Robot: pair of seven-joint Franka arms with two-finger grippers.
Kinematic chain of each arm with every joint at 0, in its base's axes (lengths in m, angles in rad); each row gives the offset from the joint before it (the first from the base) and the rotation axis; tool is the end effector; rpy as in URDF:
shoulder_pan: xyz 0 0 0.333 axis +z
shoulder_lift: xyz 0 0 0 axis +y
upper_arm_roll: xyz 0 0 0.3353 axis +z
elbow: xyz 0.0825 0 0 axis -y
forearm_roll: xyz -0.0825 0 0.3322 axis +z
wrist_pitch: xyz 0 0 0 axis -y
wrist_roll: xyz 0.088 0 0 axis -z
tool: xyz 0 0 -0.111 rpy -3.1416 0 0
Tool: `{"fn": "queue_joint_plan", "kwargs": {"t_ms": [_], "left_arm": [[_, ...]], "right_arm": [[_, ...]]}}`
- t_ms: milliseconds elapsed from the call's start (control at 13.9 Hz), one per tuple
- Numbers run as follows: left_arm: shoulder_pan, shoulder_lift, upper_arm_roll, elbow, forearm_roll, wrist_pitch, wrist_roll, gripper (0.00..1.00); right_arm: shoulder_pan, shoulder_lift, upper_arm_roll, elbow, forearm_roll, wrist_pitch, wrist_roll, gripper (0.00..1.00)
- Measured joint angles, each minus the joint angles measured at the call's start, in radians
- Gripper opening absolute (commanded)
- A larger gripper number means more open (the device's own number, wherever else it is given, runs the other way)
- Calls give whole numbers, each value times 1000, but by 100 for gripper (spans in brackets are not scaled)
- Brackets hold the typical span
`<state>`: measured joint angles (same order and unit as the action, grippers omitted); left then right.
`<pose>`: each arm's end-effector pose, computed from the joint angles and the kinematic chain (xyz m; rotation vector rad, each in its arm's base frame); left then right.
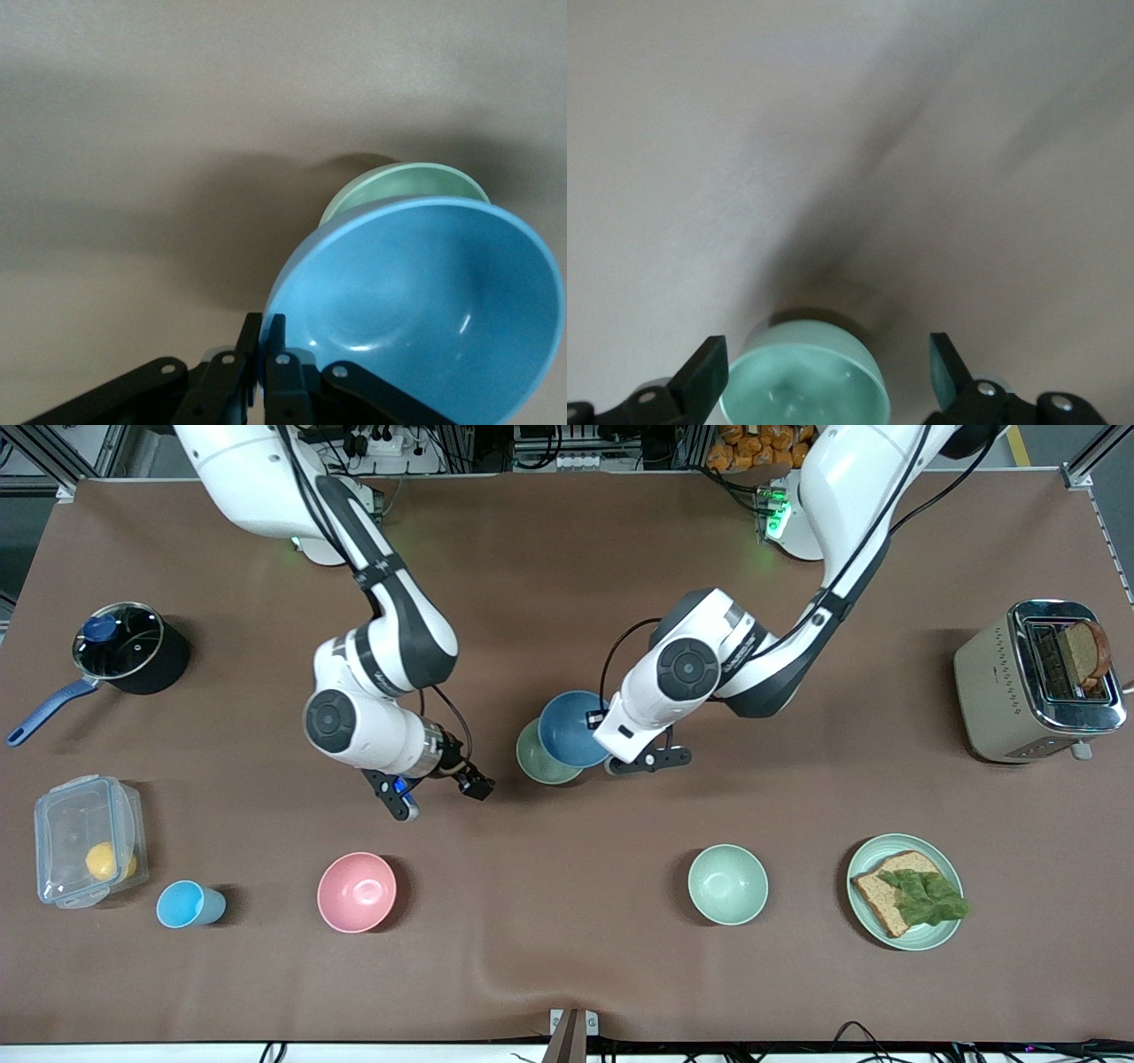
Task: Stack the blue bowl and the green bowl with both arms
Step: 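Lower the blue bowl into the green bowl with the left gripper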
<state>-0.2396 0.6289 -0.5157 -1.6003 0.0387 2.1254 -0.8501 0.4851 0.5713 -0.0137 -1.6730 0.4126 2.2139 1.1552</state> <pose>0.5154 -0.4028 0.3396 2.9520 0.2276 -0.3070 0.5704 0.3084 0.3164 -2.6071 1.3182 0.3702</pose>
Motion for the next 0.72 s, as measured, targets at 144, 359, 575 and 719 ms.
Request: {"fn": "queue_joint_plan", "kwargs": {"t_ms": [144, 359, 575, 719], "left_arm": [[-8, 10, 0, 5, 1, 2, -1, 0], [-23, 17, 1, 5, 1, 33, -8, 0], [-37, 41, 6, 5, 13, 73, -12, 0], [-52, 57, 15, 5, 28, 90, -13, 0]], "right_arm": [[10, 43, 1, 0, 0, 39, 55, 100], [33, 105, 5, 0, 0, 99, 112, 100], [70, 134, 6, 0, 0, 122, 168, 100], [73, 137, 5, 0, 0, 123, 172, 100]]}}
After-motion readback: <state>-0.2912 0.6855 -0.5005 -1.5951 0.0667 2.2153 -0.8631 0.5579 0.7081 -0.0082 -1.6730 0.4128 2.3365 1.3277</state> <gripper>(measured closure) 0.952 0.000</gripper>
